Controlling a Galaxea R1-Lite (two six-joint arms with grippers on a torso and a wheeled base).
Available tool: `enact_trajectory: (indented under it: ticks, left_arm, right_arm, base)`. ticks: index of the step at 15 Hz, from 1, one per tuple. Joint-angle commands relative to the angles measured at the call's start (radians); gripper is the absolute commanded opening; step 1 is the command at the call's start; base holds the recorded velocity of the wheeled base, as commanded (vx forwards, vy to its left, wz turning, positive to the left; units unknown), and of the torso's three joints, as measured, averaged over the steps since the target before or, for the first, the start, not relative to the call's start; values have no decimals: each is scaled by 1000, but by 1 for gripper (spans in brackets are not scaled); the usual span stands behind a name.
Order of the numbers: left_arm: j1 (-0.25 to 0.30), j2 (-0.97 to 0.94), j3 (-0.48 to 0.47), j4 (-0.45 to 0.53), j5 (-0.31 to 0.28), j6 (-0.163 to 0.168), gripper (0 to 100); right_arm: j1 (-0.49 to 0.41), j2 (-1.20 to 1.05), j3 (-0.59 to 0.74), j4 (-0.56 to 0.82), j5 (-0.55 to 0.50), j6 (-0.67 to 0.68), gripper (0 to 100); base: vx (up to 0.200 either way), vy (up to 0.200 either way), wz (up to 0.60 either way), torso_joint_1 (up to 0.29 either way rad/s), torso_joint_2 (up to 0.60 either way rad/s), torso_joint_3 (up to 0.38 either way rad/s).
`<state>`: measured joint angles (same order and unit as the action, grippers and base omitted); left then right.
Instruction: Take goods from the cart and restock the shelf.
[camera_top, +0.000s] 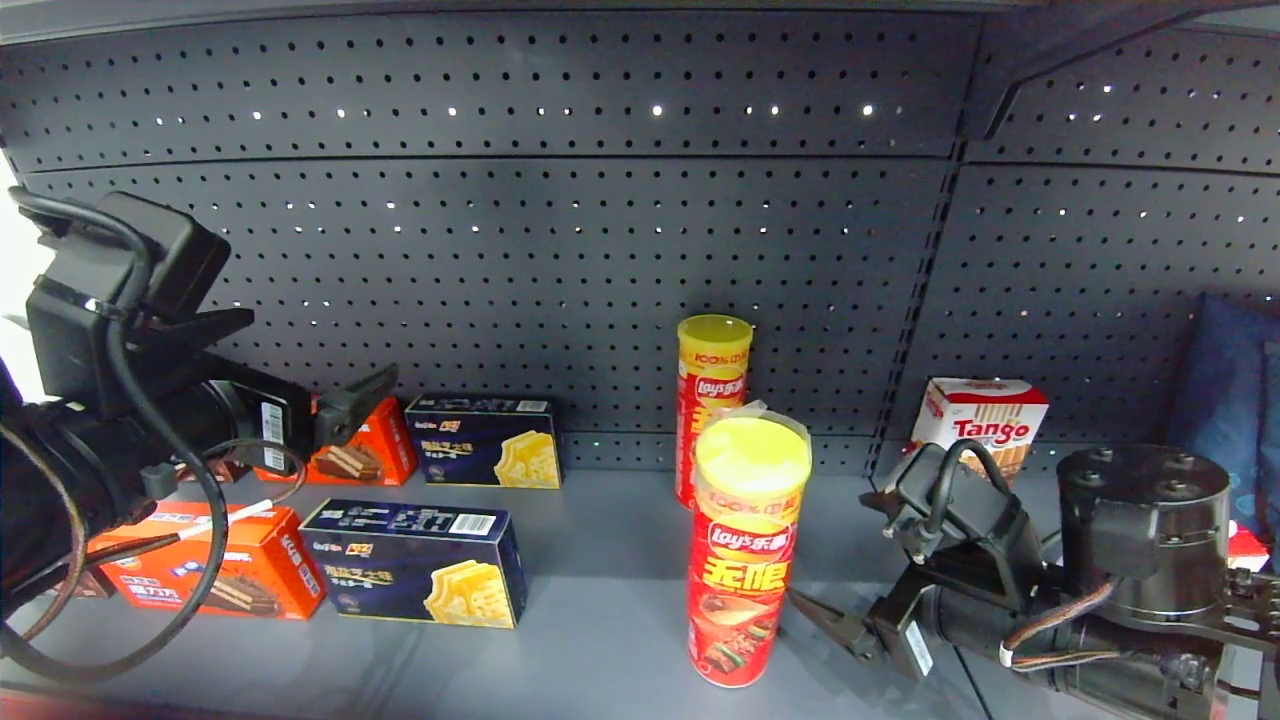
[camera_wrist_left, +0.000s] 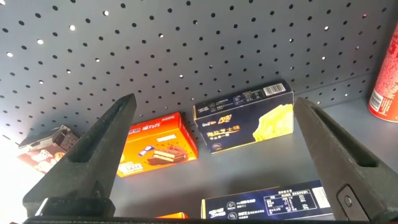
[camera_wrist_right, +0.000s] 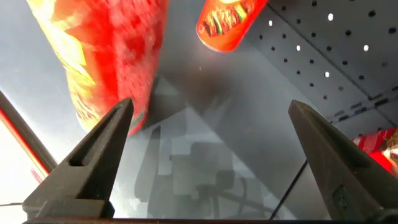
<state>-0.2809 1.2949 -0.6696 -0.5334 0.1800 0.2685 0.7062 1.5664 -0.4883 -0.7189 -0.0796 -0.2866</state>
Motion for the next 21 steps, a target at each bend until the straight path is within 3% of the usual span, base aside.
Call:
enact_trajectory:
  ticks: [1, 21]
  left_arm:
    - [0, 0, -1, 0, 1, 0, 100]
    - [0, -6, 24, 0, 1, -3, 100]
  right_arm:
    - [3, 14, -9, -2, 1, 0, 100]
    - [-5, -11, -7, -28, -3, 3, 100]
  base:
    - [0, 0, 0, 0, 0, 0]
    - [0, 0, 0, 0, 0, 0]
